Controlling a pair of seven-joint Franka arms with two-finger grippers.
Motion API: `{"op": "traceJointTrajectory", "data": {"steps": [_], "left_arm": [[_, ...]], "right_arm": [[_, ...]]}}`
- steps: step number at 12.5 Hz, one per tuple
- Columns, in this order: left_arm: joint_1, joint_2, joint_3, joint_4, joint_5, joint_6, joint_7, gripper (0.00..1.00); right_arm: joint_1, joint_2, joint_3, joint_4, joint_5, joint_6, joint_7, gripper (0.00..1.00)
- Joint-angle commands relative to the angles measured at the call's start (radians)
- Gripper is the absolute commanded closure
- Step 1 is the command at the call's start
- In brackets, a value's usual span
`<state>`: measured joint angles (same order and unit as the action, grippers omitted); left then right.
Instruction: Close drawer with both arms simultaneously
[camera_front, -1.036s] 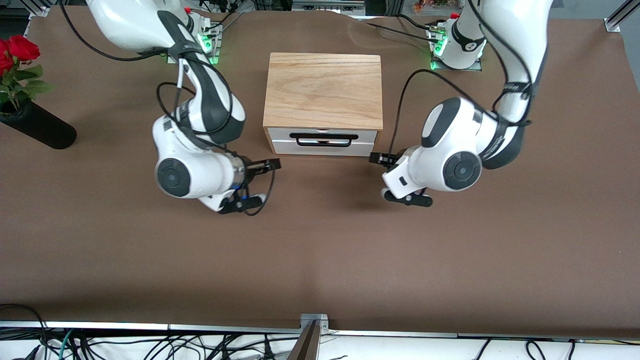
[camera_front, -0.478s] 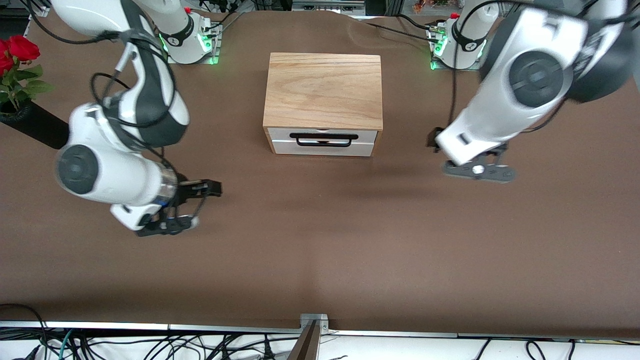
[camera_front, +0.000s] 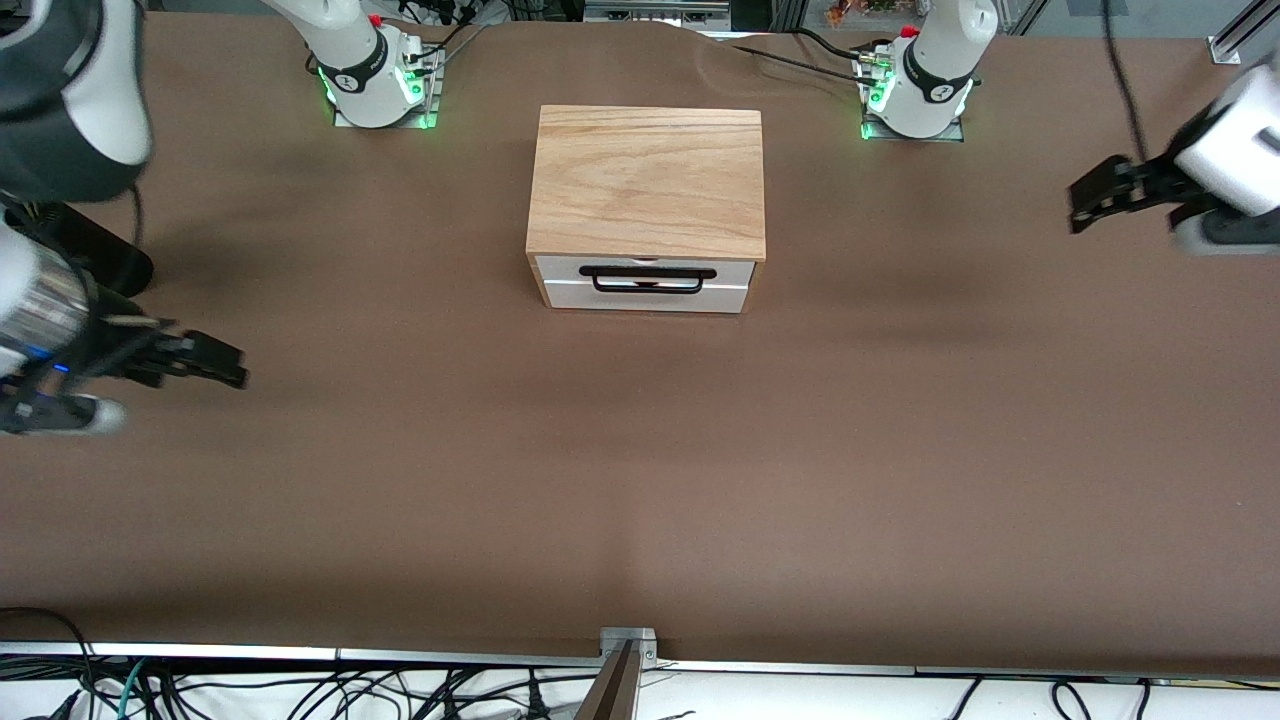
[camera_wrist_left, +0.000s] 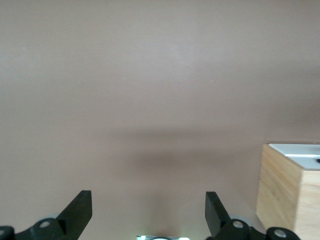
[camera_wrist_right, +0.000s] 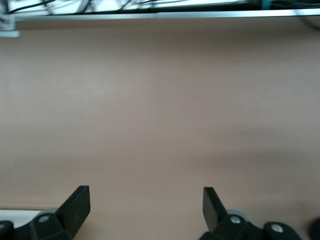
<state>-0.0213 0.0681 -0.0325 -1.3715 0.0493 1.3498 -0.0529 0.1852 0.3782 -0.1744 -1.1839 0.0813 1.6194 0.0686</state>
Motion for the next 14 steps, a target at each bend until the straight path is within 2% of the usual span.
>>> {"op": "traceJointTrajectory", "data": {"steps": [1, 3, 4, 5, 8, 10, 14], "left_arm": [[0.111, -0.033, -0.013, -0.084, -0.071, 0.021, 0.057, 0.00], [0.126, -0.050, -0.015, -0.160, -0.089, 0.098, 0.056, 0.00], [0.124, -0.059, -0.018, -0.206, -0.089, 0.138, 0.042, 0.00], [0.123, -0.059, -0.026, -0.225, -0.089, 0.152, 0.022, 0.00], [0.119, -0.047, -0.073, -0.219, -0.077, 0.154, -0.044, 0.00], [0.115, -0.039, -0.075, -0.216, -0.077, 0.167, -0.048, 0.00], [0.109, -0.021, -0.087, -0.212, -0.078, 0.181, -0.050, 0.00]], "right_arm": [[-0.064, -0.123, 0.056, -0.130, -0.067, 0.013, -0.001, 0.00], [-0.120, -0.195, 0.139, -0.204, -0.187, 0.020, 0.000, 0.00], [-0.151, -0.240, 0.182, -0.242, -0.205, 0.020, 0.000, 0.00], [-0.162, -0.272, 0.196, -0.273, -0.203, 0.020, 0.002, 0.00], [-0.179, -0.269, 0.190, -0.306, -0.180, 0.019, 0.006, 0.00], [-0.181, -0.265, 0.168, -0.301, -0.134, 0.005, 0.016, 0.00], [-0.182, -0.251, 0.157, -0.298, -0.138, 0.005, 0.004, 0.00]]}}
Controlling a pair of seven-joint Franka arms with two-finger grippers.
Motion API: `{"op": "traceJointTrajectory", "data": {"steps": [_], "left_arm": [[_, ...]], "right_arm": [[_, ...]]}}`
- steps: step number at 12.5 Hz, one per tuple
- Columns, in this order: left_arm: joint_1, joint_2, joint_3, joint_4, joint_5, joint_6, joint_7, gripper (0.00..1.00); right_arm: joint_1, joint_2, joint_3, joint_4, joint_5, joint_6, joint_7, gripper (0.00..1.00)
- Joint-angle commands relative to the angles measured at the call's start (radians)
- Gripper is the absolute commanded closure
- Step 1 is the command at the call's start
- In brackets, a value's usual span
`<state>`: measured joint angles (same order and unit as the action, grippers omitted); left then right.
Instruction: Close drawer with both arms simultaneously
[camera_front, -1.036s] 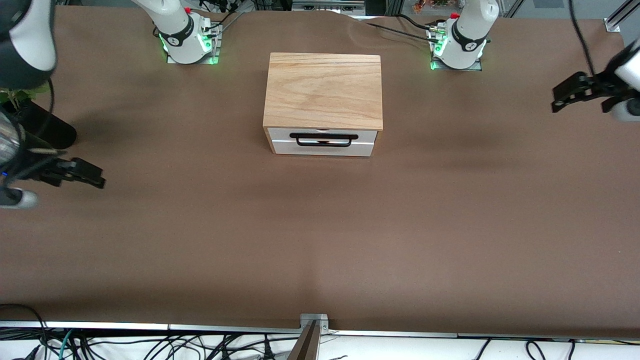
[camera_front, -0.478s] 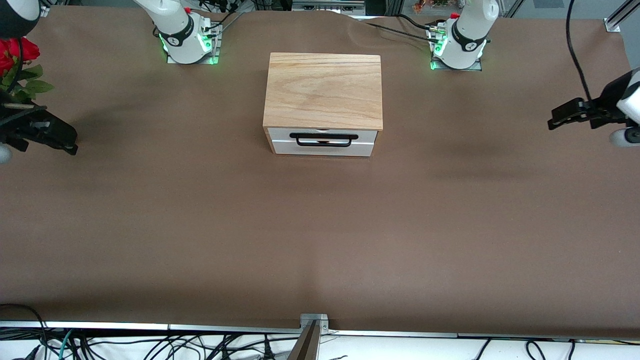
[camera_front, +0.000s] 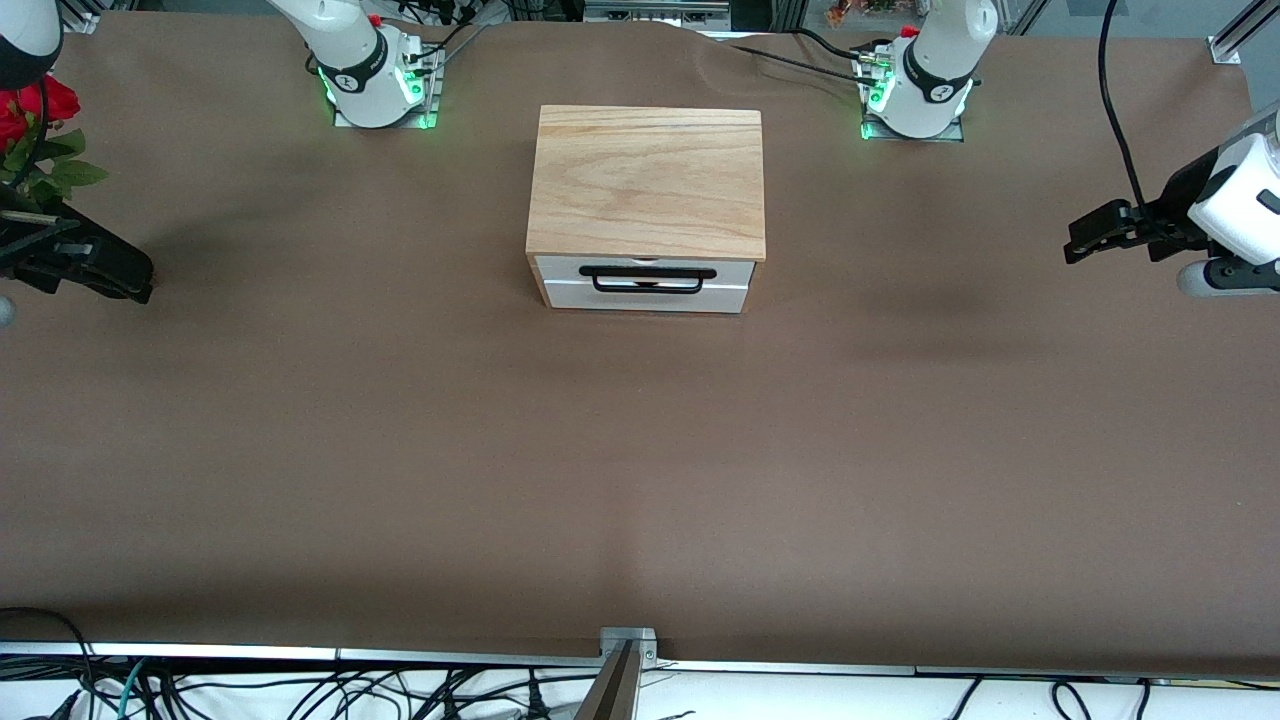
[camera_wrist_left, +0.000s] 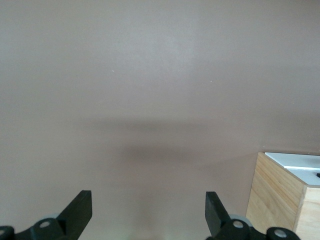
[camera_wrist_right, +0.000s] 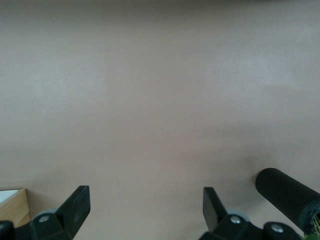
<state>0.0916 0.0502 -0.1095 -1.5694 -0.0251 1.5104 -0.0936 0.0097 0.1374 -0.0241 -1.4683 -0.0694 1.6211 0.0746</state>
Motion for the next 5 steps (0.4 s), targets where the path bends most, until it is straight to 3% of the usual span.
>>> {"op": "traceJointTrajectory", "data": {"steps": [1, 4, 5], "left_arm": [[-0.003, 0.000, -0.013, -0.014, -0.004, 0.027, -0.009, 0.00], [-0.053, 0.007, -0.001, -0.015, -0.004, 0.050, -0.009, 0.00], [-0.097, 0.007, 0.046, -0.015, -0.003, 0.050, -0.009, 0.00]], "right_arm": [[-0.008, -0.009, 0.007, -0.015, 0.014, 0.003, -0.003, 0.00], [-0.002, -0.008, 0.009, -0.015, 0.019, 0.002, -0.001, 0.00], [0.000, -0.007, 0.010, -0.015, 0.019, 0.002, -0.003, 0.00]]}}
